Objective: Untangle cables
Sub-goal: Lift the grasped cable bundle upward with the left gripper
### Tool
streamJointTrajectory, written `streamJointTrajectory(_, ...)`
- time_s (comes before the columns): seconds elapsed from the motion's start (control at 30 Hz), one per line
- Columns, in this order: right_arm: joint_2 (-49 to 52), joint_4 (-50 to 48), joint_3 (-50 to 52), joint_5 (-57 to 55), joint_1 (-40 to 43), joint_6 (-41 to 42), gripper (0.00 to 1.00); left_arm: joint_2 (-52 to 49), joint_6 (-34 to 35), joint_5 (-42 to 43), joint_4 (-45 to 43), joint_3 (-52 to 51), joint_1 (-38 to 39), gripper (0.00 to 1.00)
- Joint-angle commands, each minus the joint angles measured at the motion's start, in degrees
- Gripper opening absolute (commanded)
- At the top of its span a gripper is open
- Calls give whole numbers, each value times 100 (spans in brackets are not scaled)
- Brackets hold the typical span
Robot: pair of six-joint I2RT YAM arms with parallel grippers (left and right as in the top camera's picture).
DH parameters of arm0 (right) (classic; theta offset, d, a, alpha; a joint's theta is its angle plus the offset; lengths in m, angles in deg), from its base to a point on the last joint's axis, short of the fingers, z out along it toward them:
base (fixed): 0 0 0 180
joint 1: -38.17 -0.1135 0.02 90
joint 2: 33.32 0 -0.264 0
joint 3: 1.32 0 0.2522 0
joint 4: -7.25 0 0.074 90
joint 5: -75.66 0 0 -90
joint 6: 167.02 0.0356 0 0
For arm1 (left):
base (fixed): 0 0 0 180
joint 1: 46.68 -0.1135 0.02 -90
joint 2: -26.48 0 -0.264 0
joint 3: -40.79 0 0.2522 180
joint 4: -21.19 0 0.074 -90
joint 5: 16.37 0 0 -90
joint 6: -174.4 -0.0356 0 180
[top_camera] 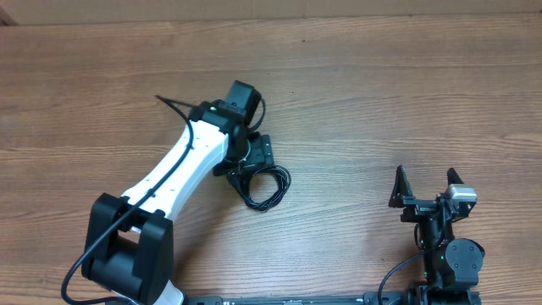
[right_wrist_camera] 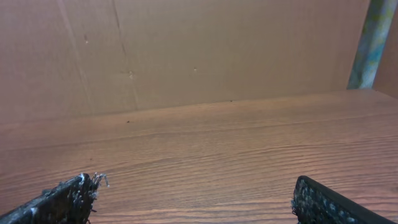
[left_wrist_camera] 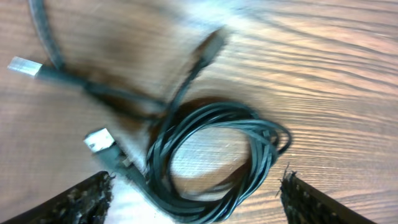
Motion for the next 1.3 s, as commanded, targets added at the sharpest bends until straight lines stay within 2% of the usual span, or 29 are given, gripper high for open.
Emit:
streamJointTrajectory(0.0,-26,-35,61,31,-15,-7,100,107,-1445,-170,-278,48,278,84)
streamJointTrajectory(0.1,-26,-35,61,31,-15,-7,100,107,-2706,-175,-308,-9,474,85)
streamJointTrajectory(0.2,-26,-35,61,31,-15,-7,100,107,-3145,-173,-341,-39,588,89)
streamJointTrajectory(0.37,-26,-35,61,31,-15,-7,100,107,-4000,-168,-496,-42,634,86)
streamJointTrajectory(0.53,-26,-35,61,31,-15,-7,100,107,-4806,-160,-776,-42,634,63)
streamJointTrajectory(0.57,-26,-35,61,31,-15,-7,100,107,-4992,-31,-887,-44,634,51)
streamJointTrajectory(0.6,-26,-35,61,31,-15,-7,100,103,-5119,160,-935,-46,634,45)
streamJointTrajectory(0.67,-26,-35,61,31,-15,-7,100,85,-5368,535,-990,-59,634,41)
streamJointTrajectory(0.87,-26,-35,61,31,-15,-7,100,-188,-6144,713,-994,-157,634,42)
streamJointTrajectory(0.93,-26,-35,61,31,-15,-7,100,-352,-6205,605,-1010,-160,634,45)
streamJointTrajectory(1.27,-26,-35,61,31,-15,-7,100,-1060,-6199,527,-1145,-160,634,45)
